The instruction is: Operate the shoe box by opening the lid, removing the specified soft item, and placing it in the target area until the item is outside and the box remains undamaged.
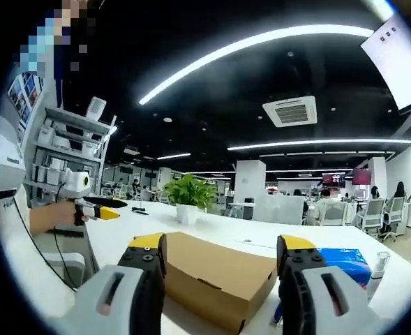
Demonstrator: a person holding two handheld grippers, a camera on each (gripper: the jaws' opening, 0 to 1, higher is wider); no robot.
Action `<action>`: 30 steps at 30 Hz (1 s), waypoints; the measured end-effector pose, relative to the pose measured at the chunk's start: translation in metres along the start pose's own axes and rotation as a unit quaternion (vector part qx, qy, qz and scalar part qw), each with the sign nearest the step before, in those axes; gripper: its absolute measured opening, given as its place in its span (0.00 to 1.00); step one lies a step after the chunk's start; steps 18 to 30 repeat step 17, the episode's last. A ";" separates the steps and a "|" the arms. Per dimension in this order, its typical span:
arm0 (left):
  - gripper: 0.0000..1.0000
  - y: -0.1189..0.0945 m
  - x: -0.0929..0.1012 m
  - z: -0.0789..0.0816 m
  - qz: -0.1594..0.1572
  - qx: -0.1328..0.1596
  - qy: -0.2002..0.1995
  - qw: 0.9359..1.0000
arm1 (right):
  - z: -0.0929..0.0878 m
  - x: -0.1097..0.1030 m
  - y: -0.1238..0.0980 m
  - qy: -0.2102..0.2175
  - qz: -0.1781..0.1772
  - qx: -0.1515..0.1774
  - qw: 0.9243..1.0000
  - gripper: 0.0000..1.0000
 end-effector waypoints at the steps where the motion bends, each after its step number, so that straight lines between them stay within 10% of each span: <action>1: 0.57 0.000 0.000 0.000 0.000 -0.001 0.003 1.000 | -0.001 0.001 0.000 -0.013 -0.006 -0.006 1.000 0.61; 6: 0.57 0.004 0.001 -0.004 0.012 -0.014 0.060 0.998 | -0.012 0.003 0.001 -0.063 -0.022 -0.034 0.997 0.61; 30: 0.51 0.005 0.013 -0.001 0.003 -0.001 0.056 0.998 | -0.021 0.007 0.004 -0.087 -0.033 -0.047 0.995 0.59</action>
Point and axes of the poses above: the point that each gripper's makers call its tool centre point, and the gripper's own axes: y roughly forward along the fingers, x roughly to its right, z roughly out of its top, the point moved 9 cm from there along -y, roughly backward along the fingers, and after that the axes turned 14 degrees about y, right-handed, at the moved point
